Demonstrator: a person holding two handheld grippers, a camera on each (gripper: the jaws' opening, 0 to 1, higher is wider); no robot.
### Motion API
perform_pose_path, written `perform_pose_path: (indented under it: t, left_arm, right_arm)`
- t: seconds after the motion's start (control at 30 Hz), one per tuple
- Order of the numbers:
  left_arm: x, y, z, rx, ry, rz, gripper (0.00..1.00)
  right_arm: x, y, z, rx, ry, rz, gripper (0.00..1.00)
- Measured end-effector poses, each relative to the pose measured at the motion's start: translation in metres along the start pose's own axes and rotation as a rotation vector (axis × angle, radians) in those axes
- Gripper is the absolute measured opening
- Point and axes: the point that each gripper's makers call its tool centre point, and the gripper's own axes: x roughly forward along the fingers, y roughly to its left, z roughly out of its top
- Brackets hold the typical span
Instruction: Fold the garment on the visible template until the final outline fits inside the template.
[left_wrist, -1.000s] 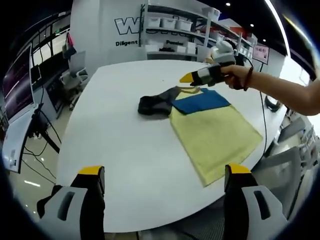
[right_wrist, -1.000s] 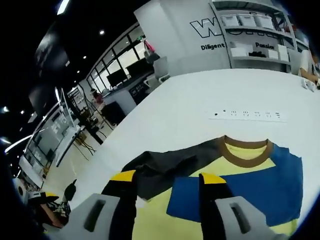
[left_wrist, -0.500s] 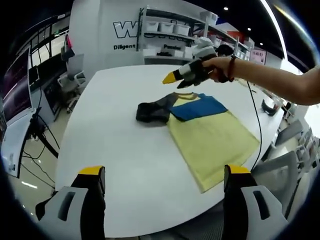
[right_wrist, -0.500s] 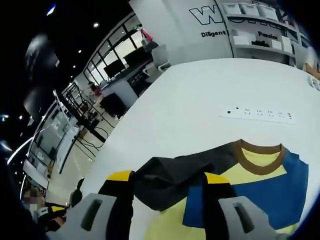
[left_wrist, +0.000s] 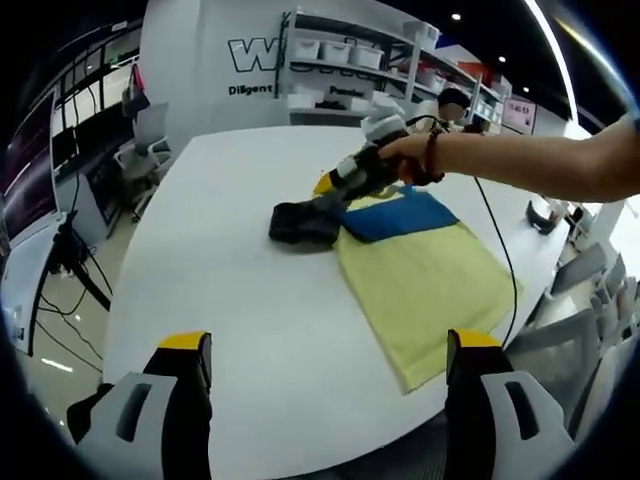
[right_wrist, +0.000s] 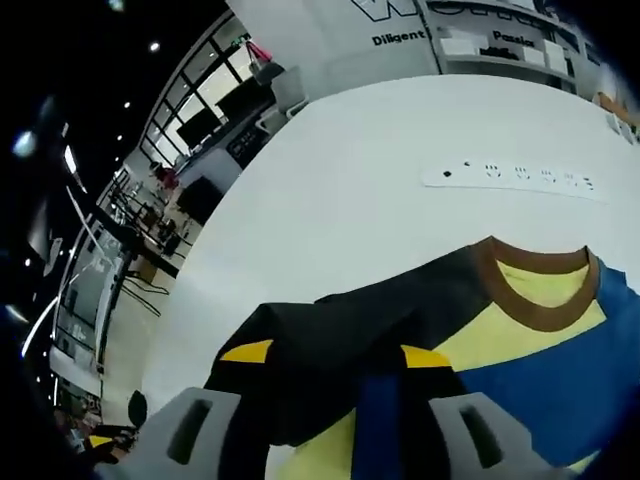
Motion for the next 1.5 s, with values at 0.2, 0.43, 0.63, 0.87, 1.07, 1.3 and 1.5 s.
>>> perform_pose_path:
  t: [0.2,0.43,0.63,0.87,1.07,1.3,1.5]
  left_arm:
    - [0.004,0.001,-0.006,0.024,0.017,0.005,0.95]
    - [0.002,0.000,-0.004,0.023,0.003,-0.008,0.95]
    - [0.002,-0.002,-0.005,0.021,0.003,-0.006,0.94]
    - [-0.002,-0.004,-0.006,0.015,-0.003,-0.007,0.93]
    - [-0.005,-0.006,-0.002,0.016,-0.020,-0.010,0.93]
    - [-0.006,-0.009,0.000,0.015,-0.028,-0.018,0.93]
    - [-0.008,-0.006,0.005,0.020,-0.046,-0.005,0.92]
  right_arm:
    - [0.011,-0.003,-0.010,-0.007,0.018,-0.011,0.37]
    - [0.012,-0.006,-0.010,-0.024,0.008,-0.005,0.05]
    - [0.000,0.002,-0.001,-0.099,-0.036,0.035,0.00]
    - [-0.024,0.008,0.012,-0.139,-0.093,0.067,0.00]
    - [-0.046,0.011,0.024,-0.167,-0.134,0.092,0.00]
    - [-0.091,0.031,0.030,-0.162,-0.191,0.204,0.00]
    - [-0.126,0.060,0.022,-0.286,-0.196,0.322,0.00]
